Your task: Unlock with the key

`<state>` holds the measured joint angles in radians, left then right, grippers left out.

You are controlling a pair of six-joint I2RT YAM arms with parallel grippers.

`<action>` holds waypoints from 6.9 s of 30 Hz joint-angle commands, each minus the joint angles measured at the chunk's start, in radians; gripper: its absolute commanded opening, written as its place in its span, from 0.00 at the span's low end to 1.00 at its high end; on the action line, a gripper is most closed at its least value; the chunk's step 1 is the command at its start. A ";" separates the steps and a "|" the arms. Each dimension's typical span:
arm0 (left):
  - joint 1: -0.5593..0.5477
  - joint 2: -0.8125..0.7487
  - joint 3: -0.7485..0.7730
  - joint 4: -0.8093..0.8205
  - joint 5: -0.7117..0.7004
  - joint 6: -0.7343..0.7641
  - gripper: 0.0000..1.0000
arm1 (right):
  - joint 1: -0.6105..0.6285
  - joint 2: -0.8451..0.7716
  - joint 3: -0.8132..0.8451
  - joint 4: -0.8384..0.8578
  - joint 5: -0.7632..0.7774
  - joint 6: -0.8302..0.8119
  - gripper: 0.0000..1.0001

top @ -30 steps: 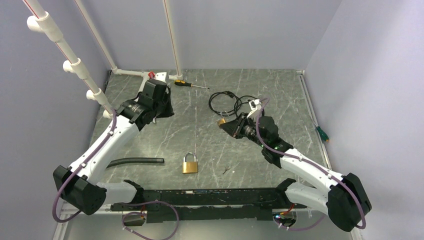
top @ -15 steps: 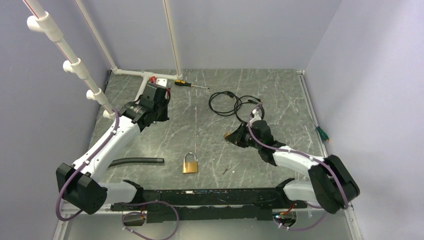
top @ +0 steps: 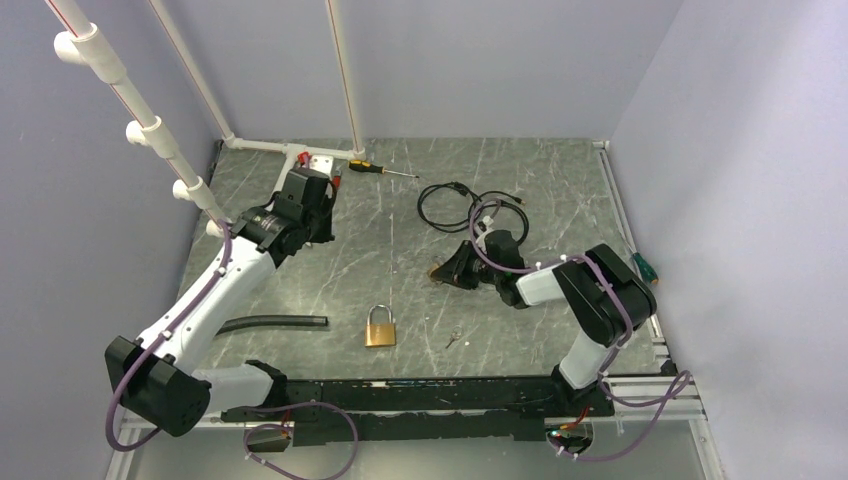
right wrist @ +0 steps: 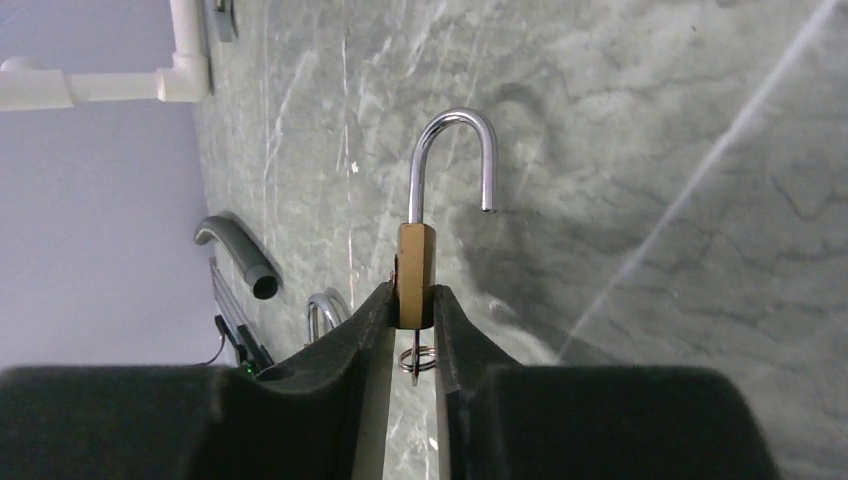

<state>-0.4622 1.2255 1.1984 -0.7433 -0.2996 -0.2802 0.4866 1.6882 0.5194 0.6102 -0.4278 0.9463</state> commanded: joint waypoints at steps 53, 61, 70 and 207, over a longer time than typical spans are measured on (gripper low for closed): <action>-0.238 0.168 -0.098 -0.131 0.332 -0.238 0.84 | 0.245 -0.633 -0.027 -0.669 0.420 -0.434 0.70; -0.388 0.239 -0.154 -0.122 0.302 -0.300 0.86 | 0.245 -0.666 -0.070 -0.669 0.425 -0.402 0.71; -0.445 0.262 -0.112 -0.090 0.241 -0.276 0.82 | 0.256 -0.684 -0.168 -0.647 0.369 -0.311 0.54; -0.486 0.029 -0.509 1.010 0.733 0.351 0.00 | 0.271 -0.979 0.140 -0.830 0.395 -0.449 0.41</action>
<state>-0.9443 1.3502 0.5766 0.7403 0.4171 0.1226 0.7532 0.7399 0.6746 -0.2531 -0.0177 0.5705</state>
